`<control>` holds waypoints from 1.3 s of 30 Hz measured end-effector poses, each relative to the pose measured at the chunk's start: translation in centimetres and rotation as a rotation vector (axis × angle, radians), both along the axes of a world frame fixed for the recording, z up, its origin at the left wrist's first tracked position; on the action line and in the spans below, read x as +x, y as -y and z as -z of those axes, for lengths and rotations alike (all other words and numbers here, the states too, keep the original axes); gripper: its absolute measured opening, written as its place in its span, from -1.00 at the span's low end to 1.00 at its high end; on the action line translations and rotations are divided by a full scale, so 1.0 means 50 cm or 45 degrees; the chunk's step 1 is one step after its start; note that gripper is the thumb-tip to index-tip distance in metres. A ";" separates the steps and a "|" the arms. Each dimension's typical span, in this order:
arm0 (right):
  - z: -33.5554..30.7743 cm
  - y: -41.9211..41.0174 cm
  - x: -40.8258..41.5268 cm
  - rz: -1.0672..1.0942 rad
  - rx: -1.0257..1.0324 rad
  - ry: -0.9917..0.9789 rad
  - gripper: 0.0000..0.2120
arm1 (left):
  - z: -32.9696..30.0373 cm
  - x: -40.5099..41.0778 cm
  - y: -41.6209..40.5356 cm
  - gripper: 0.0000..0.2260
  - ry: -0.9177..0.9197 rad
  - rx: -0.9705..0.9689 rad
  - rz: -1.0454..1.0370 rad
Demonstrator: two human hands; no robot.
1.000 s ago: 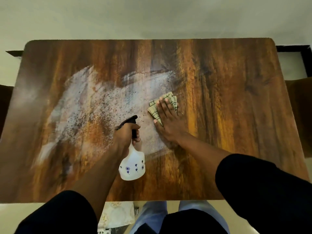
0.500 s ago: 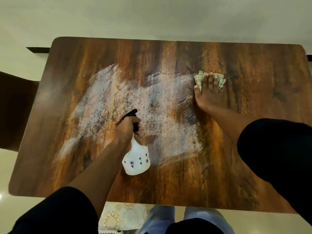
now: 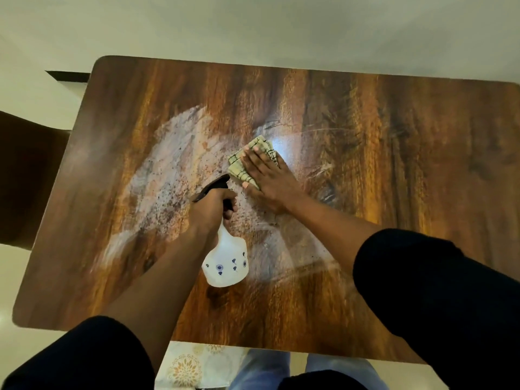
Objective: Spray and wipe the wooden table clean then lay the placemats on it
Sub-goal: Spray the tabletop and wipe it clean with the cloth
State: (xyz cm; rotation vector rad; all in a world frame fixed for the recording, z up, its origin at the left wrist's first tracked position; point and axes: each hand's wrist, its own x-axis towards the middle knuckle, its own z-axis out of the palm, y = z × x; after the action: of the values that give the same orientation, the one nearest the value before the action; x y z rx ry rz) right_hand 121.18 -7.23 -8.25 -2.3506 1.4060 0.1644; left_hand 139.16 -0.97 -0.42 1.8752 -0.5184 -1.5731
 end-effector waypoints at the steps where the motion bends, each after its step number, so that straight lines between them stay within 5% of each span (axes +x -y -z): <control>1: -0.001 0.009 -0.018 0.012 0.009 0.002 -0.30 | 0.000 -0.002 0.005 -0.90 -0.004 0.001 -0.005; 5: -0.010 0.059 -0.148 0.342 0.029 -0.063 -0.30 | 0.008 -0.003 0.022 -0.94 -0.023 -0.039 0.021; 8: -0.016 0.077 -0.282 0.616 0.035 -0.172 -0.30 | 0.016 -0.010 0.032 -0.74 -0.013 -0.073 0.049; 13: -0.012 0.053 -0.404 0.985 0.082 -0.144 -0.28 | 0.027 -0.031 0.052 -0.91 -0.010 -0.016 0.064; 17: -0.015 0.052 -0.350 1.099 0.097 -0.137 -0.28 | 0.028 -0.045 0.062 -0.61 -0.067 -0.029 0.111; 21: -0.010 0.013 -0.209 0.874 0.029 -0.130 -0.27 | 0.024 -0.054 0.074 -0.62 -0.065 -0.045 0.121; 25: 0.001 -0.045 -0.094 0.534 0.015 0.003 -0.26 | 0.010 -0.064 0.080 -0.86 -0.048 -0.015 0.120; 31: -0.008 -0.044 -0.154 0.197 0.027 -0.009 -0.22 | 0.009 -0.085 0.077 -0.81 -0.042 -0.010 0.108; 34: -0.007 -0.015 -0.232 0.316 0.057 -0.052 -0.24 | 0.020 -0.086 0.074 -0.70 -0.071 -0.023 0.085; 39: -0.024 0.034 -0.405 0.745 0.093 -0.099 -0.30 | 0.022 -0.075 0.075 -0.80 -0.034 0.013 0.104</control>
State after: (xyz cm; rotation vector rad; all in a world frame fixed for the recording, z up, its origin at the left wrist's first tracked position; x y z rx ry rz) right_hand 100.92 -8.92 -7.03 -1.7972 2.0162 0.1375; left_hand 135.41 -4.71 -1.52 1.8592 -0.5827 -1.6545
